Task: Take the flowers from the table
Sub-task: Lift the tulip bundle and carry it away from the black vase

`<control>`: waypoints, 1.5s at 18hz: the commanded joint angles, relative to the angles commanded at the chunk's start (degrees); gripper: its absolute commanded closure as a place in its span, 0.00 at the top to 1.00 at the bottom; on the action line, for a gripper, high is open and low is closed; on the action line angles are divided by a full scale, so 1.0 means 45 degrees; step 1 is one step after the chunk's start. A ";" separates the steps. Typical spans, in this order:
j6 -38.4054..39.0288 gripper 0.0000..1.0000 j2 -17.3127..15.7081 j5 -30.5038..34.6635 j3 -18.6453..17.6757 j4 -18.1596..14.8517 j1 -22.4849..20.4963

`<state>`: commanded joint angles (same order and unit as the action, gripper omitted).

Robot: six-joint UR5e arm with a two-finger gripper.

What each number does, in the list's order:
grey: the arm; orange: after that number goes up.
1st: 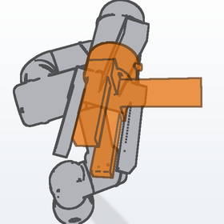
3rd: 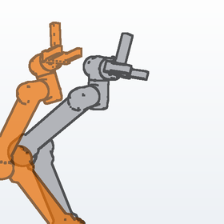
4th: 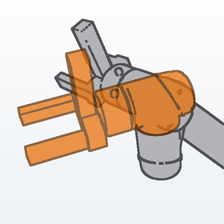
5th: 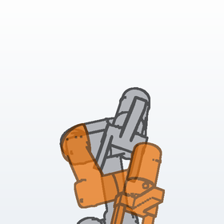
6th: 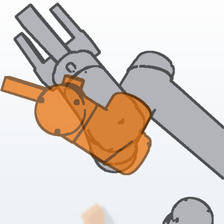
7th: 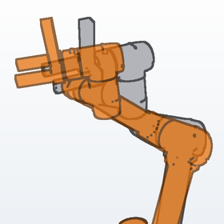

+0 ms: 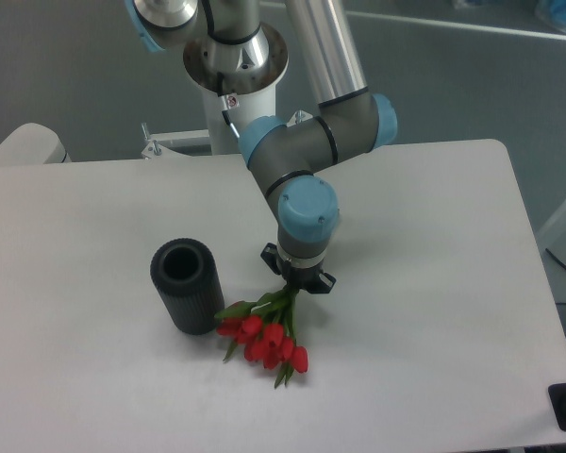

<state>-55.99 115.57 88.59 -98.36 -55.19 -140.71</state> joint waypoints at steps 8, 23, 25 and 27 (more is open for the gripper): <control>-0.0547 0.01 0.0546 0.0117 0.2227 -0.1523 -0.0351; -0.2205 0.01 0.2442 0.0156 0.5452 -0.3438 -0.0293; -0.2226 0.01 0.2461 0.0176 0.5471 -0.3438 -0.0293; -0.2246 0.00 0.2481 0.0176 0.5471 -0.3438 -0.0293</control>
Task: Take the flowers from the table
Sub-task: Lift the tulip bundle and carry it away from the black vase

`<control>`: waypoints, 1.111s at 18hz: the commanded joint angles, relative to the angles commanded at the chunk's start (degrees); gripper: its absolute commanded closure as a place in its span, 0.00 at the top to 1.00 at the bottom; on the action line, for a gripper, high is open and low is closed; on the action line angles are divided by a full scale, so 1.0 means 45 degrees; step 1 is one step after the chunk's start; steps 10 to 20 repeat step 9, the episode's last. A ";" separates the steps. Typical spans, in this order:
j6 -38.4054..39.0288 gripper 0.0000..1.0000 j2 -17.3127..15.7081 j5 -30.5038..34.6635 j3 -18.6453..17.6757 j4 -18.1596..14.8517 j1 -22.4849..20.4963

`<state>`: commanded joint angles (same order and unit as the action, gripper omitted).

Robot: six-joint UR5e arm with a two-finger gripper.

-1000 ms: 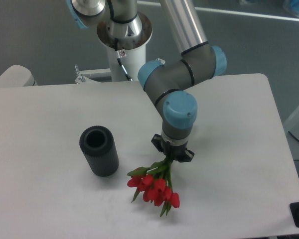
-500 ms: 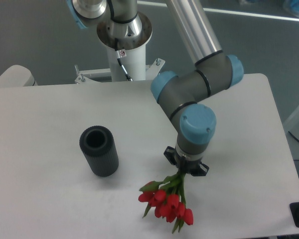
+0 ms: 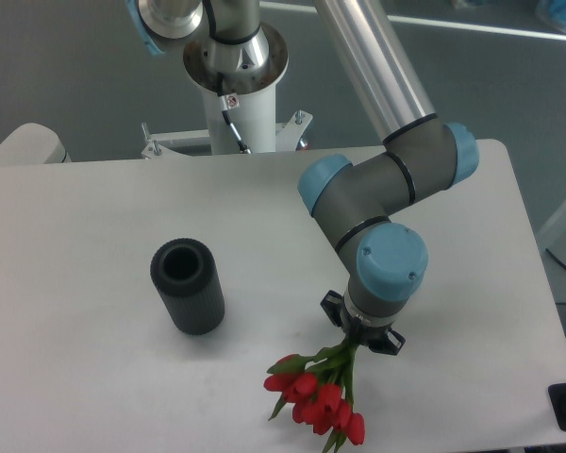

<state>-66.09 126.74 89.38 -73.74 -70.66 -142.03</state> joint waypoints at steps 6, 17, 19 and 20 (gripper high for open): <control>-0.0527 0.00 -0.0019 0.0000 -0.0039 0.0039 0.0020; -0.0527 0.00 -0.0019 0.0000 -0.0058 0.0078 0.0039; -0.0527 0.00 -0.0019 0.0000 -0.0058 0.0078 0.0039; -0.0527 0.00 -0.0019 0.0000 -0.0058 0.0078 0.0039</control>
